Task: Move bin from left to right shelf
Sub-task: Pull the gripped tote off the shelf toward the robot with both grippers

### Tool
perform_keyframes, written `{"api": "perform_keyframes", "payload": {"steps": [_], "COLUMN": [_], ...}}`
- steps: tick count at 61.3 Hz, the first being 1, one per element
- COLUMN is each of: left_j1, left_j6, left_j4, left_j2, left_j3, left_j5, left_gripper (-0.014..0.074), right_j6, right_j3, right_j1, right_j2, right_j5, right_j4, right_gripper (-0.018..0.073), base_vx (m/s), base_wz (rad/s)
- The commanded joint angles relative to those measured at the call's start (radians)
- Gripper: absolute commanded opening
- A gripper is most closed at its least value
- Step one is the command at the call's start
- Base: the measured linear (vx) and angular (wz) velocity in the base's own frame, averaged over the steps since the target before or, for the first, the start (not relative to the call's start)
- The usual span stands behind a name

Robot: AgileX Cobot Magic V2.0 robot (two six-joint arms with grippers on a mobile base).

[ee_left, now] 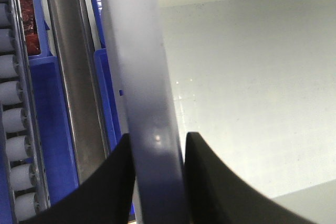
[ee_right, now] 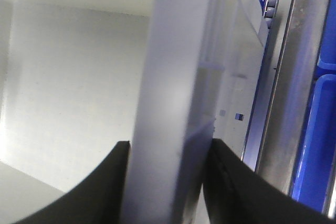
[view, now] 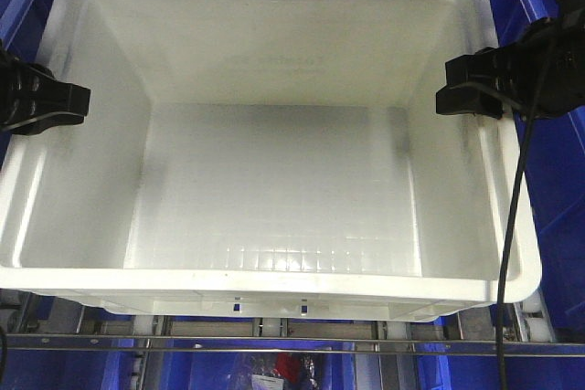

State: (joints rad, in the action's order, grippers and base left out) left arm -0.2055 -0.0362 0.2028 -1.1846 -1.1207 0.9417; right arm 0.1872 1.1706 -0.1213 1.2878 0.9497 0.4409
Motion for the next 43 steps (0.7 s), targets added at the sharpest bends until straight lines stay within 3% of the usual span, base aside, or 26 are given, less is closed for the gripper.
{"api": "perform_keyframes", "payload": {"steps": [1,43], "left_j1": [0.003,0.003], "left_j6": [-0.023,-0.020], "left_j4": [-0.009,-0.010], "left_j2": [0.039,0.061], "left_j3": [-0.036,-0.036], "left_j5": [-0.078,-0.087], "left_gripper": [-0.0008,-0.0008], "right_j6": [0.062,0.062], "right_j3": [0.039,0.039], "right_j1": [0.006,0.006], "right_j2": [-0.047,-0.047], "right_j5": [-0.070,-0.077], "right_j4": [0.012,0.010], "right_gripper": [-0.0004,-0.0004], "base_vx": [0.00,0.00], "base_wz": [0.00,0.00]}}
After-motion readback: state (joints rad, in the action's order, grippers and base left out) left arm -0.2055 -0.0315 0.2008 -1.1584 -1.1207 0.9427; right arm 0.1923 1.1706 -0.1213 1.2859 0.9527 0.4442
